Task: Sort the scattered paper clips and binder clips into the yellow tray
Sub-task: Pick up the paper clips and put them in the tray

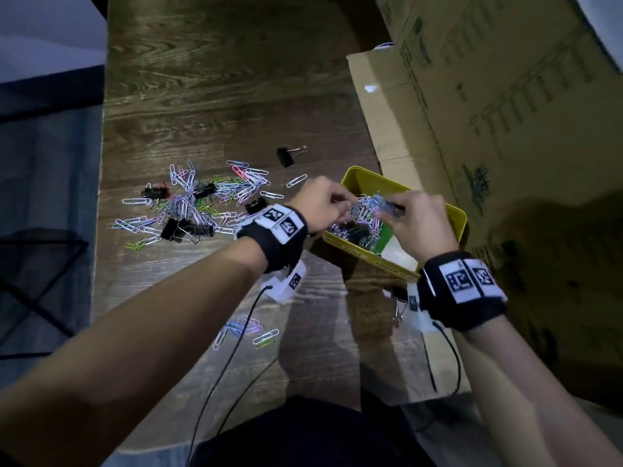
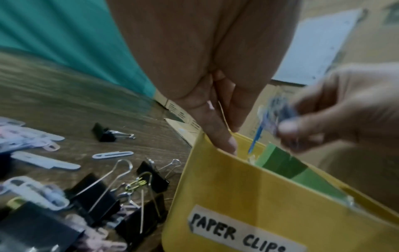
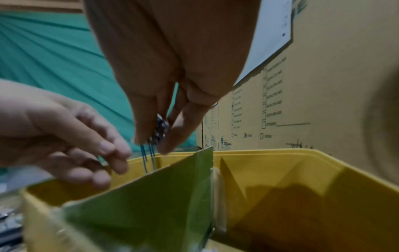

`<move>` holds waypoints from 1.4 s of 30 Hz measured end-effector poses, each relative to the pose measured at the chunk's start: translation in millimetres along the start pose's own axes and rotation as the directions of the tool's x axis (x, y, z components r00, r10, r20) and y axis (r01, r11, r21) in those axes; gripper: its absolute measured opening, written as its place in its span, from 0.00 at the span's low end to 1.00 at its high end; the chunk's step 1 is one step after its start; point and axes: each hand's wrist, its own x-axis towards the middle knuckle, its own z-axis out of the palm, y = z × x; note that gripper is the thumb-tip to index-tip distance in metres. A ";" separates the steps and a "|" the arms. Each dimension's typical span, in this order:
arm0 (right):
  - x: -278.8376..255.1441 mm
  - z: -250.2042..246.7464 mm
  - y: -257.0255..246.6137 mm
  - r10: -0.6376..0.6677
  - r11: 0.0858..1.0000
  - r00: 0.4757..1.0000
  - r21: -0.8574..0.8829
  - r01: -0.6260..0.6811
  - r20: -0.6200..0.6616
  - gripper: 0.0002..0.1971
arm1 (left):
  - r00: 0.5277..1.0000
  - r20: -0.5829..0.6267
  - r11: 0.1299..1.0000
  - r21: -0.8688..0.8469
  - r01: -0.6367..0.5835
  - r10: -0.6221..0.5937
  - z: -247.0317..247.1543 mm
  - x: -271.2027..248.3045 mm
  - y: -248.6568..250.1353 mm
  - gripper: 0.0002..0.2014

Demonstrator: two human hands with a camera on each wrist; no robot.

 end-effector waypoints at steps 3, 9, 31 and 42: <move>17.4 9.7 -7.5 0.121 0.986 0.978 -0.132 -0.099 0.172 0.19 | 0.997 -0.044 0.951 -0.305 0.051 -0.067 -13.3 -17.4 -18.6 0.08; 25.4 29.3 -22.5 0.152 0.977 0.912 -0.200 -0.080 0.380 0.32 | 0.983 -0.048 0.970 -0.174 0.167 -0.178 -42.7 -74.2 -77.7 0.05; -128.2 199.7 -71.8 -0.169 0.928 0.774 -0.166 0.333 0.611 0.30 | 0.909 -0.337 0.913 0.238 0.332 -0.243 39.2 -214.2 -174.4 0.23; -129.8 209.4 -85.6 -0.157 0.926 0.826 -0.209 0.314 0.542 0.13 | 0.983 -0.172 0.907 0.399 0.134 -0.069 27.8 -213.1 -185.3 0.18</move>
